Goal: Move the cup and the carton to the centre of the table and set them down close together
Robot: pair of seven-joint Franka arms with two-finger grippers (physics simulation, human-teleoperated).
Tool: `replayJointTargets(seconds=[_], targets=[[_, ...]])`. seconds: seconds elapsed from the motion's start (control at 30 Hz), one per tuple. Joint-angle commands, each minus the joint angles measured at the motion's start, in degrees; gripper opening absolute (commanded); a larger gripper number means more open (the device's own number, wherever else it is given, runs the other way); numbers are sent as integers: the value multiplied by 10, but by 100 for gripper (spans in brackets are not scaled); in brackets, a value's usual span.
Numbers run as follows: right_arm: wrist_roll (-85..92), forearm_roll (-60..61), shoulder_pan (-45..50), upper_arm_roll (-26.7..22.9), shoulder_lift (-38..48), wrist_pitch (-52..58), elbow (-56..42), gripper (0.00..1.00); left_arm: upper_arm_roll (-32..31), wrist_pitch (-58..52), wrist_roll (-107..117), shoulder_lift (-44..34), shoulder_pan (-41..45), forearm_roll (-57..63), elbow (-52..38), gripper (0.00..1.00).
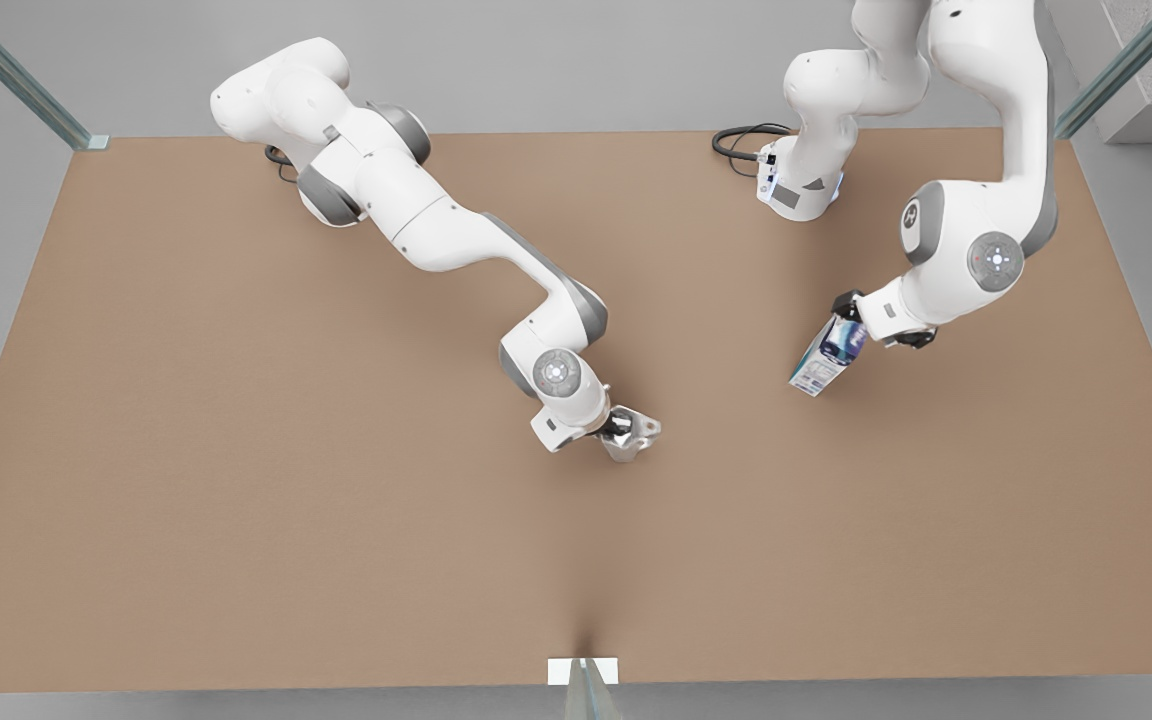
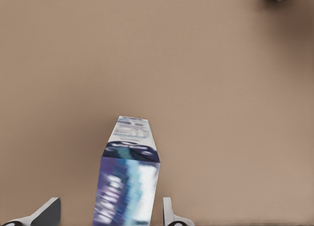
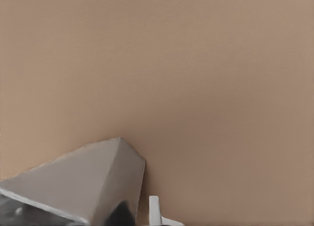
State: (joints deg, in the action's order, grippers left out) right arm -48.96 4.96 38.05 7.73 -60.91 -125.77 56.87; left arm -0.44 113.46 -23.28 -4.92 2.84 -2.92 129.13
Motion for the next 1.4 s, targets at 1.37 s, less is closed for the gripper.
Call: replayJointTargets(seconds=[1.37], targets=[[483, -51, -387, -78, 486, 179, 329, 100, -156, -53, 308, 50, 55, -3, -95, 68]])
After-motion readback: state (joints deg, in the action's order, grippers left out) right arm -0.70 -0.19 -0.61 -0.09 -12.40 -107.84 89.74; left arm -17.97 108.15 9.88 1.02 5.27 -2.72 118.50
